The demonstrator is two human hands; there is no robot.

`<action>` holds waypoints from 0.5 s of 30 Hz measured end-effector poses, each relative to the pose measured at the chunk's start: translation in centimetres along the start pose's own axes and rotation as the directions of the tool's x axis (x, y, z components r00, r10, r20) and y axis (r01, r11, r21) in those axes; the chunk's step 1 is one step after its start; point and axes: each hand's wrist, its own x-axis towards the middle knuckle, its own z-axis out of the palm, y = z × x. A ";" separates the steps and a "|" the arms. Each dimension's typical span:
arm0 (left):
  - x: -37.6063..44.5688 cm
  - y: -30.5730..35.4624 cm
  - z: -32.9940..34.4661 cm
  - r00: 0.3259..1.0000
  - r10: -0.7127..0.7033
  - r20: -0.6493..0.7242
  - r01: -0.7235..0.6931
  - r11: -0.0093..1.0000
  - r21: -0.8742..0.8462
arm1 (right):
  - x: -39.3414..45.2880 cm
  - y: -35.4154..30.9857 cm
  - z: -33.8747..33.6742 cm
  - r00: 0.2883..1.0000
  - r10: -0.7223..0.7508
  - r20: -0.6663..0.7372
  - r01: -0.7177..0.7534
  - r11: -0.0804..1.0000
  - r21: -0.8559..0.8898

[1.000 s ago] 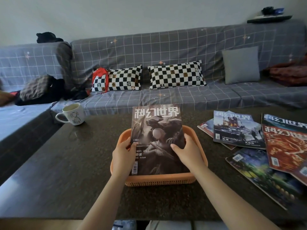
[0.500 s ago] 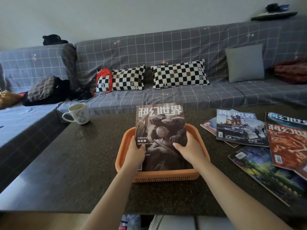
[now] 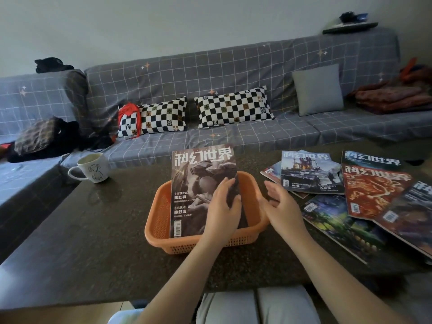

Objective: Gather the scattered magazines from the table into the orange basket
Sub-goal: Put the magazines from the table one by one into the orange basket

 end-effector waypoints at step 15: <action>0.4 8.2 19.7 0.903 0.039 0.427 0.009 0.994 -0.110 | -2.4 11.2 -16.4 0.902 0.158 -0.402 -0.249 0.951 -0.183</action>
